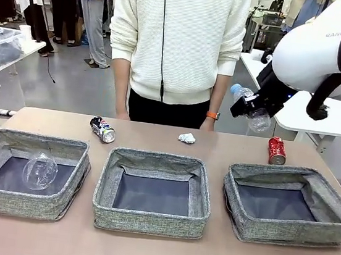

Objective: Sort the waste into the appropriate baskets.
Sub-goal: Pick up the waste item pointed out by the person.

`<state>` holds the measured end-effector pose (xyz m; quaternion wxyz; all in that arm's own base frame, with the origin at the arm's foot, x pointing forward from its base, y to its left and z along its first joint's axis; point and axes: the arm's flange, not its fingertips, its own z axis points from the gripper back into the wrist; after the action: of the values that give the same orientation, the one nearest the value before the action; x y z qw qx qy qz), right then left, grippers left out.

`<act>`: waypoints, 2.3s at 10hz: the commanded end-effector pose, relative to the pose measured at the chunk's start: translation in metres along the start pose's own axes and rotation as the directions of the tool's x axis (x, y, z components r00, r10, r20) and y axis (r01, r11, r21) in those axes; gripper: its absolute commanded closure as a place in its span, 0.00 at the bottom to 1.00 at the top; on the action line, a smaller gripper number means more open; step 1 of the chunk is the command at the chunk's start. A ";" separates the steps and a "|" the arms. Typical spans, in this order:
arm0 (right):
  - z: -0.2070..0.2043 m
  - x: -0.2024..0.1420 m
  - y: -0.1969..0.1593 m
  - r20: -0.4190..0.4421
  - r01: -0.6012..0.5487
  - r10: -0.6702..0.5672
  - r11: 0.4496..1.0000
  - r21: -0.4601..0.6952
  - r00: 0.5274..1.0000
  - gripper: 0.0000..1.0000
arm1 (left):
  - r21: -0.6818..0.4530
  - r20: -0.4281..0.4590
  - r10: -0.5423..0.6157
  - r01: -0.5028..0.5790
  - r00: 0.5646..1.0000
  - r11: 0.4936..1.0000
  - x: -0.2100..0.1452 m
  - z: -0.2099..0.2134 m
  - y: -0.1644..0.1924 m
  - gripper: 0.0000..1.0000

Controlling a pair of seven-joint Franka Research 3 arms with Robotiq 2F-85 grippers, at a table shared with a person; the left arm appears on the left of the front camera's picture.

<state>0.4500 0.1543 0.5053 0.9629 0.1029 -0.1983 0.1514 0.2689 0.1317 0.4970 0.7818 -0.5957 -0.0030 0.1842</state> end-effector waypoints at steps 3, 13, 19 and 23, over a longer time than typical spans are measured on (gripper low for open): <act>0.032 0.010 0.070 -0.072 0.171 -0.169 0.985 0.024 0.983 1.00 | -0.015 -0.005 -0.002 0.002 1.000 1.000 -0.002 0.000 -0.003 0.00; 0.132 0.085 0.230 -0.100 0.135 -0.136 0.991 -0.013 0.986 1.00 | -0.015 -0.005 -0.002 0.002 1.000 1.000 -0.002 0.000 -0.003 0.00; 0.179 0.105 0.249 -0.084 0.181 -0.182 0.983 -0.027 0.980 1.00 | -0.015 -0.005 -0.002 0.002 1.000 1.000 -0.002 0.000 -0.003 0.00; 0.179 0.099 0.238 -0.087 0.159 -0.158 0.987 0.004 0.984 1.00 | -0.015 -0.005 -0.002 0.002 1.000 1.000 -0.002 0.000 -0.003 0.00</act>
<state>0.3989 0.3566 0.7359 0.9801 0.1167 -0.1418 0.0754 0.2689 0.1317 0.4969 0.7818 -0.5957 -0.0029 0.1842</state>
